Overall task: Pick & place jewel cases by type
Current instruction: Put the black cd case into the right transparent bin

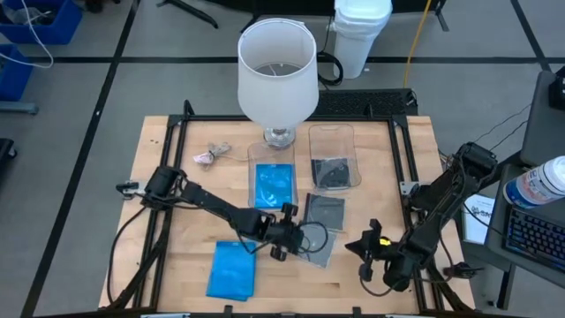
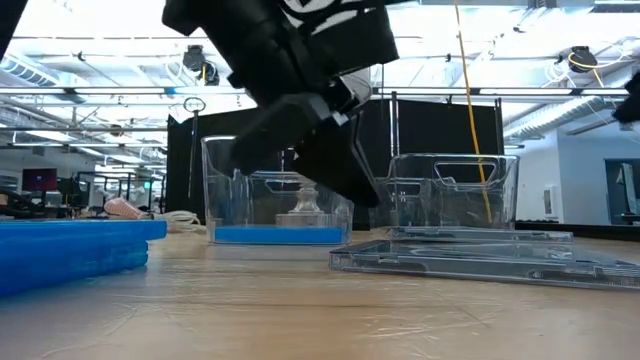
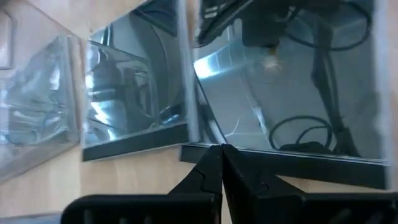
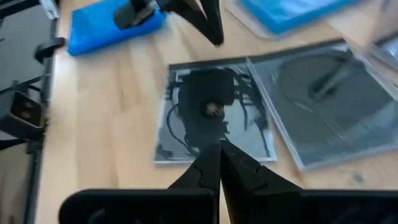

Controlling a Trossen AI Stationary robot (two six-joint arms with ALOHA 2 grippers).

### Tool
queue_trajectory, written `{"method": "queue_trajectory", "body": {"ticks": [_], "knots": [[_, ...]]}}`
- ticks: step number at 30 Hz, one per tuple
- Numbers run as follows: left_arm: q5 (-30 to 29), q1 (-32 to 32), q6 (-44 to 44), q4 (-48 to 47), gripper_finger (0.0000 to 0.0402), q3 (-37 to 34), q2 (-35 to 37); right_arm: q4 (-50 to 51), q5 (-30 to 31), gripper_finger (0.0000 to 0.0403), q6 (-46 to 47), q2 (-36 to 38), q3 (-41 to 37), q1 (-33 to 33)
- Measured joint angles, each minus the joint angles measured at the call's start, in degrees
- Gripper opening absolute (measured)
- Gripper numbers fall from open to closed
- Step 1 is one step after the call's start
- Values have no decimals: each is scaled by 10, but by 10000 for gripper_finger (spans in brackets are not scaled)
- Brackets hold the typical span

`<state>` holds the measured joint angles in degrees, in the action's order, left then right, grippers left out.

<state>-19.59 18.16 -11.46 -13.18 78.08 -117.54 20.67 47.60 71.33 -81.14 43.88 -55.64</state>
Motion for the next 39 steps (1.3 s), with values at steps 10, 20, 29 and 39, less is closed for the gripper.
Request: {"method": "queue_trajectory", "body": {"ticks": [10, 20, 29, 39], "knots": [[2, -33, -34, -5, 11, 0, 0, 179, -68, 0, 220, 0, -2, 25], [3, -35, -84, -18, 27, 0, 0, 74, -221, 47, 221, 0, -64, 116], [36, -35, -97, -24, 4, 0, 0, -35, -264, 111, 263, 44, -135, 160], [32, -39, -114, -32, 31, -1, -12, -201, -219, 140, 313, 142, -256, 168]]}}
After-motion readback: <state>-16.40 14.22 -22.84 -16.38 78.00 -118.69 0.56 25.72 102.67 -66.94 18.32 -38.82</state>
